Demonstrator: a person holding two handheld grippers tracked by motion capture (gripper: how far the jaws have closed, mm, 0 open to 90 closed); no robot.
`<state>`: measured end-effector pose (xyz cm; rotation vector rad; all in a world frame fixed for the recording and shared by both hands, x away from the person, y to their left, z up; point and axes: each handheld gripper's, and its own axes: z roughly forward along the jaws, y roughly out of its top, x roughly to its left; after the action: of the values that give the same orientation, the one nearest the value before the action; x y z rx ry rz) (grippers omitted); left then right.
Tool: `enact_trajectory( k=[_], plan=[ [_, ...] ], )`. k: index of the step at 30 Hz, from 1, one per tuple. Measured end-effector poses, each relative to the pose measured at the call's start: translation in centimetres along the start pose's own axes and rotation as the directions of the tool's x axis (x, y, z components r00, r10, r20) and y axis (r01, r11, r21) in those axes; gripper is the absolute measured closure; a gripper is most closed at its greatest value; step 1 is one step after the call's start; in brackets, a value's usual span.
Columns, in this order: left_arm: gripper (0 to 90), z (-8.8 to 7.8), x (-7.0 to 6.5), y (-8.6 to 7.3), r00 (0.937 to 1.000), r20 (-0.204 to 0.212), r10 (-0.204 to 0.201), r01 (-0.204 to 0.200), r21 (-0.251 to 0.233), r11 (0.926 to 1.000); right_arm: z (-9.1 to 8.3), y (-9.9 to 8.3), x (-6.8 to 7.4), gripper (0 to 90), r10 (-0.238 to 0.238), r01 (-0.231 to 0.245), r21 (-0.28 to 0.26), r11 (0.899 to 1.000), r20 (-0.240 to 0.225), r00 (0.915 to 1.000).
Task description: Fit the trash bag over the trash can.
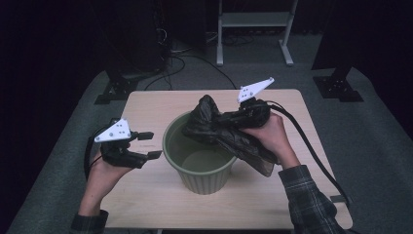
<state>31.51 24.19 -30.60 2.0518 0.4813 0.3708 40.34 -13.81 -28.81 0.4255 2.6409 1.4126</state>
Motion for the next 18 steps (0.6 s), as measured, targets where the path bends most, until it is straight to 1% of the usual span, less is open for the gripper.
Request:
enact_trajectory(
  k=[2,3,6,7,8,12,14,16,18],
  plan=[
    [31.5,0.4,0.2,0.9,0.9998,0.016,0.013,-0.013,-0.003,0.9999,0.0,0.0,0.0,86.8,-0.001,0.001,0.002,1.000,-0.002,1.0000],
    [31.8,0.8,0.3,1.6,0.9995,0.020,0.025,-0.025,-0.004,0.9997,0.0,0.0,0.0,86.8,-0.001,0.001,0.001,1.000,-0.005,1.0000],
    [31.8,1.6,0.8,3.1,0.9986,0.025,0.047,-0.047,-0.005,0.9989,0.0,0.0,0.0,86.7,-0.004,0.004,-0.001,1.000,-0.008,1.0000],
    [31.8,2.2,1.1,4.1,0.9978,0.032,0.058,-0.058,-0.009,0.9983,0.0,0.0,0.1,86.7,-0.005,0.005,-0.002,1.000,-0.010,0.9999],
    [31.8,2.2,1.1,4.1,0.9978,0.032,0.058,-0.058,-0.009,0.9983,0.0,0.0,0.1,86.7,-0.005,0.005,-0.002,1.000,-0.010,0.9999],
    [31.7,3.4,1.9,6.1,0.9961,0.049,0.073,-0.072,-0.020,0.9972,0.2,0.0,0.1,86.7,-0.007,0.007,-0.003,1.000,-0.020,0.9998],
    [31.7,4.3,2.4,7.3,0.9946,0.066,0.080,-0.078,-0.026,0.9966,0.2,-0.1,0.1,86.7,-0.007,0.006,-0.003,1.000,-0.023,0.9997],
    [31.7,5.2,2.9,8.1,0.9930,0.092,0.074,-0.071,-0.036,0.9969,0.3,-0.1,0.1,86.8,-0.007,0.007,-0.003,1.000,-0.026,0.9996],
    [31.7,6.2,3.2,9.0,0.9920,0.104,0.072,-0.069,-0.033,0.9971,0.4,-0.1,0.1,86.8,-0.008,0.008,-0.001,1.000,-0.029,0.9995]
  ],
)
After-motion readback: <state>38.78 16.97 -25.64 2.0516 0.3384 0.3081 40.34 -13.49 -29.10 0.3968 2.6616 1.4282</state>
